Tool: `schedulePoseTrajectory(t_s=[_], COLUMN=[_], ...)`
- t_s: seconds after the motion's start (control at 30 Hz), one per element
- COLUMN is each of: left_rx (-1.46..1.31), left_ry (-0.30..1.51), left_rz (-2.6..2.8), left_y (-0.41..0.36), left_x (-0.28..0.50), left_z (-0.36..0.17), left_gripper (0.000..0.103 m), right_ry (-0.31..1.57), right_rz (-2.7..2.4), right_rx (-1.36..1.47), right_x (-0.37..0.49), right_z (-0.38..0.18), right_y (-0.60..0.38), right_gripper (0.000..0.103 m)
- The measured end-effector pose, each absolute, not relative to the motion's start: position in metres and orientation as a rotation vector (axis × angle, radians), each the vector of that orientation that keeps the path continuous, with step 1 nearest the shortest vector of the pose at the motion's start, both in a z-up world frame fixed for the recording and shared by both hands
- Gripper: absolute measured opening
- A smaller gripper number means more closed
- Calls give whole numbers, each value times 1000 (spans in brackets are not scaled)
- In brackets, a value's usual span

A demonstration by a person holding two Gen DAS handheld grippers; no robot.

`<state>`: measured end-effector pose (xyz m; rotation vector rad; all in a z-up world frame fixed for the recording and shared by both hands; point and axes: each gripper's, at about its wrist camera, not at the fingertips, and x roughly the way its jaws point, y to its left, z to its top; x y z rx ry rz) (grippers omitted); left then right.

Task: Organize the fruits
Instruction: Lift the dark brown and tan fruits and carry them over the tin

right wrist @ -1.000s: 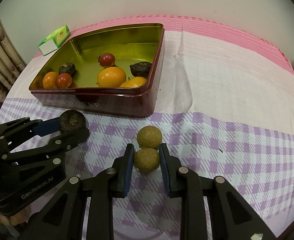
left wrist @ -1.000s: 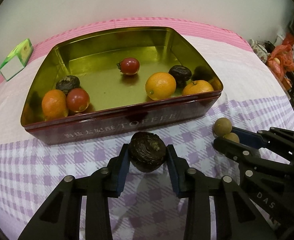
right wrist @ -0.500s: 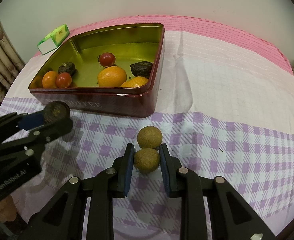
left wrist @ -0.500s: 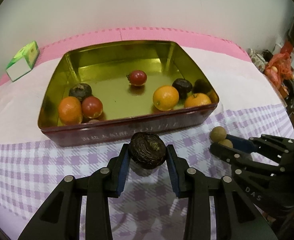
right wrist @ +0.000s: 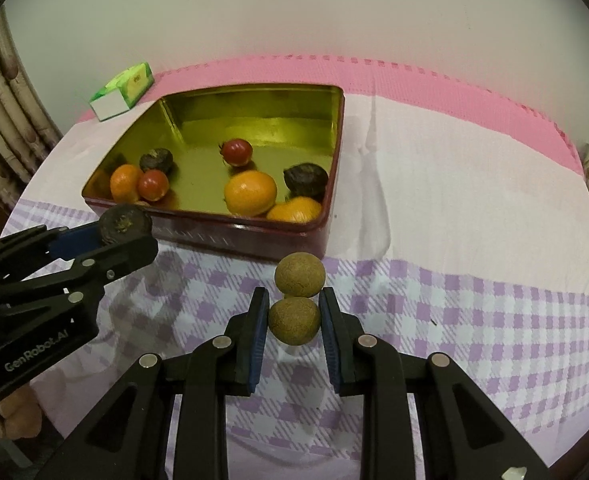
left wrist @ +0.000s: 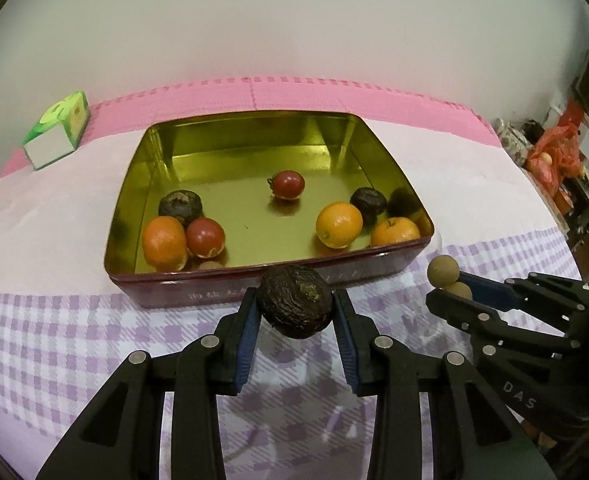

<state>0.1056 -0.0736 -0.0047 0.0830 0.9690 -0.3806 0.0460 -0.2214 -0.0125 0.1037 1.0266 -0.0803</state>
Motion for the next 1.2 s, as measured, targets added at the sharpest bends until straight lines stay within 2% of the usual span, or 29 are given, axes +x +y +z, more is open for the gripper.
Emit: schedulePoseTrajectory(t_s=[0.67, 1.2], left_rx=[32, 89], left_ry=[901, 901], left_rz=[-298, -193], left_y=[-44, -35], left_x=[127, 142], left_z=[17, 7], left_gripper=[37, 37], right_ry=[960, 934], right_rz=[-59, -22], right_rx=[86, 59], right_x=[56, 80], right_z=[14, 19], right_y=[-216, -204], right_gripper=[24, 24])
